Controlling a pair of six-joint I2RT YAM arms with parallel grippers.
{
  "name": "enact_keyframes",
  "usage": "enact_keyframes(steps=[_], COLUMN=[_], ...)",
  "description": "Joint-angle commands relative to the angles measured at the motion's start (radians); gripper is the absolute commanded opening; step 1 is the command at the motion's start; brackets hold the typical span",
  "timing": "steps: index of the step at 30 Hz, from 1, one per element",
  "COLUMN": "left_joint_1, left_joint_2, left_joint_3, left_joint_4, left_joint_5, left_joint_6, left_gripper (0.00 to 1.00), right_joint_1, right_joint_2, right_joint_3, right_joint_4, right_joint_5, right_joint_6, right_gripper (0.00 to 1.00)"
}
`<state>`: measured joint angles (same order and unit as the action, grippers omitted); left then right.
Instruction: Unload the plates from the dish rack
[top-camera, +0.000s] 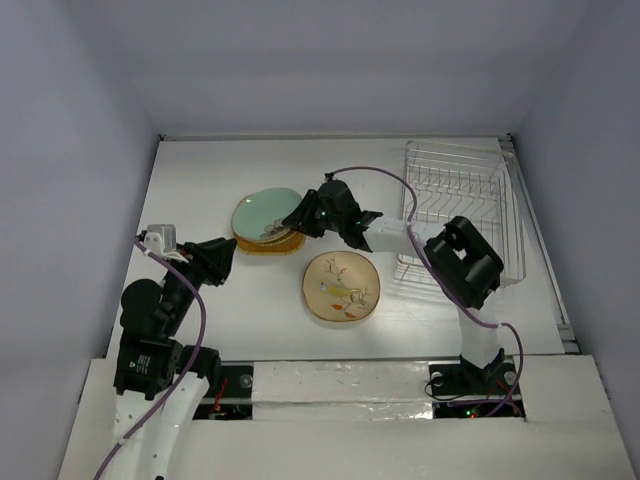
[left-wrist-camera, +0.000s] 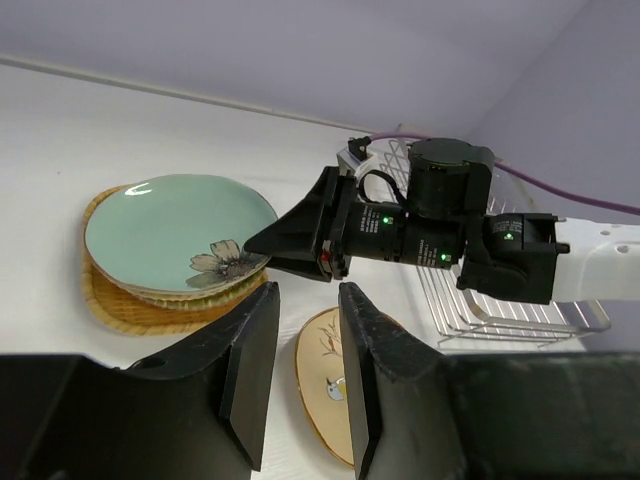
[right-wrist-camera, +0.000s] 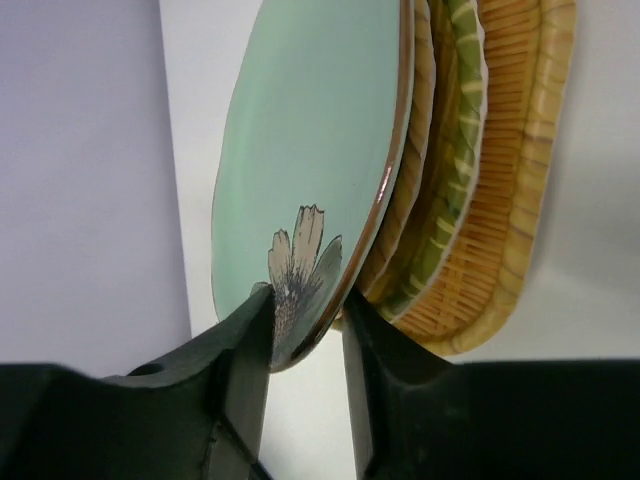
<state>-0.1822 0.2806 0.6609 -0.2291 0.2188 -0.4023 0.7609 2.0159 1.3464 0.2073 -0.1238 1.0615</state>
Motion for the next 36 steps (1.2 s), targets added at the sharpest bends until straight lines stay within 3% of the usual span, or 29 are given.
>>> enact_keyframes(steps=[1, 3, 5, 10, 16, 18, 19, 20, 21, 22, 27, 32, 36], left_joint_1=[0.012, 0.012, 0.012, 0.012, 0.012, 0.012, 0.012, 0.012, 0.012, 0.012, 0.012, 0.012, 0.012], left_joint_2=[0.011, 0.011, 0.014, 0.008, 0.000, -0.001, -0.001, -0.003, -0.004, -0.009, -0.050, -0.037, -0.021], left_joint_3=[0.002, 0.002, 0.002, 0.003, 0.006, 0.008, 0.008, 0.009, 0.012, 0.014, 0.029, 0.051, 0.152], left_joint_4=[0.045, 0.042, 0.043, 0.040, 0.037, 0.034, 0.033, 0.033, 0.030, 0.028, 0.027, 0.037, 0.016], left_joint_5=[0.010, 0.008, 0.008, 0.002, -0.010, -0.013, -0.015, -0.018, -0.018, -0.018, -0.048, -0.035, -0.059], left_joint_6=[-0.003, -0.007, -0.009, -0.009, -0.009, -0.009, -0.009, -0.009, -0.010, -0.010, -0.009, -0.029, -0.014], left_gripper=[0.28, 0.28, 0.28, 0.33, 0.47, 0.52, 0.54, 0.55, 0.58, 0.60, 0.80, 0.86, 0.90], right_joint_1=[0.006, 0.015, 0.028, 0.048, 0.078, 0.078, 0.087, 0.087, 0.087, 0.087, 0.087, 0.087, 0.087], right_joint_2=[-0.005, -0.008, -0.031, -0.081, -0.222, -0.316, -0.353, -0.394, -0.486, -0.535, -0.900, -1.393, -1.635], right_joint_3=[0.046, 0.049, 0.053, 0.072, -0.021, -0.058, -0.099, -0.124, -0.151, -0.180, -0.404, -0.527, -0.503], right_joint_4=[0.104, 0.064, -0.003, -0.170, -0.204, -0.198, -0.198, -0.201, -0.203, -0.206, -0.204, -0.290, -0.439], right_joint_5=[-0.025, -0.001, 0.054, 0.118, 0.233, 0.251, 0.259, 0.272, 0.297, 0.312, 0.436, 0.530, 0.640], right_joint_6=[0.000, -0.021, -0.067, -0.173, -0.244, -0.259, -0.285, -0.297, -0.311, -0.336, -0.420, -0.514, -0.563], right_gripper=[0.49, 0.57, 0.71, 0.91, 0.92, 0.83, 0.71, 0.36, 0.10, 0.00, 0.00, 0.00, 0.00])
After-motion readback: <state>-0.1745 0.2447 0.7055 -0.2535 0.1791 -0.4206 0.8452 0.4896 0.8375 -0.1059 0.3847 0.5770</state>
